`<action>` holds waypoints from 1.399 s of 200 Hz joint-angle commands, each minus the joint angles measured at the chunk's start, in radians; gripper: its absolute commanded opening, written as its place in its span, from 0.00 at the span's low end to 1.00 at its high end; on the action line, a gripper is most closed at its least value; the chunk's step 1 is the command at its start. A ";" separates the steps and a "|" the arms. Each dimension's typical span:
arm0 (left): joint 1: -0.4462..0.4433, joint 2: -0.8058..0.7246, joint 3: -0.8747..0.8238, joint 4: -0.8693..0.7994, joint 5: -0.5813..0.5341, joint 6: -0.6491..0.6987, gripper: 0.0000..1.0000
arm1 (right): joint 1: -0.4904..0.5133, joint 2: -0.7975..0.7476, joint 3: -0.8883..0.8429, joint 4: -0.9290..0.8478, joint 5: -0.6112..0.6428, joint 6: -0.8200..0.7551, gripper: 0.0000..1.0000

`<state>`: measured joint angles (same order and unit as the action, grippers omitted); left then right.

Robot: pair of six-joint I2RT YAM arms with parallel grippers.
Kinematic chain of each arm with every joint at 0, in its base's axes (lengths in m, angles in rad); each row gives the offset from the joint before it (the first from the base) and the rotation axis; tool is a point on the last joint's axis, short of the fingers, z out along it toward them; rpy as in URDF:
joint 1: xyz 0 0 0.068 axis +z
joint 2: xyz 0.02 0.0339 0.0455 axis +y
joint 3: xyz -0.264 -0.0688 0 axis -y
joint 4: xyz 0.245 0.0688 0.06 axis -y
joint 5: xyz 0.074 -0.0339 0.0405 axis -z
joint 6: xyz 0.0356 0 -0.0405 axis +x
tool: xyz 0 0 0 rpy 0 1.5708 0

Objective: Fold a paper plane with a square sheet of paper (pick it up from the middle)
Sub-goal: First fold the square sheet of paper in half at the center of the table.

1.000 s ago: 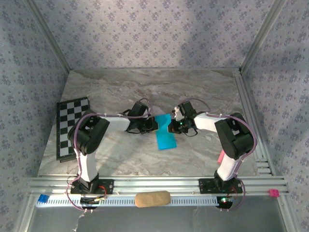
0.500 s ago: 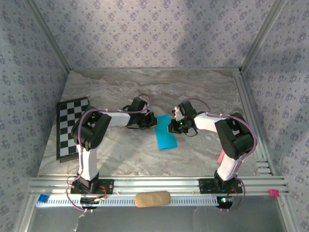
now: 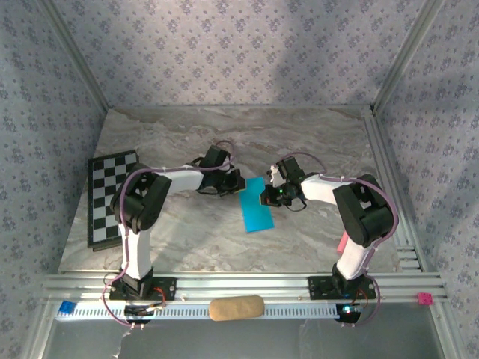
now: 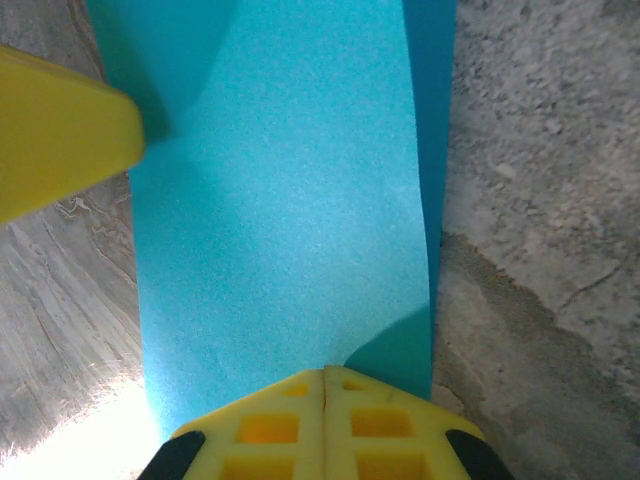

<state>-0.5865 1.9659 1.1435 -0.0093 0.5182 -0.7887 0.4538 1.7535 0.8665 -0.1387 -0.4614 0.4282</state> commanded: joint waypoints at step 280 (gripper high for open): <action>0.094 0.094 0.041 -0.081 -0.171 -0.087 0.04 | -0.021 0.032 -0.076 -0.166 0.106 -0.016 0.00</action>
<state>-0.5289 2.0201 1.1641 -0.0128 0.4950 -0.8570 0.4492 1.7489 0.8543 -0.1234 -0.4686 0.4282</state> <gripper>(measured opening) 0.061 0.051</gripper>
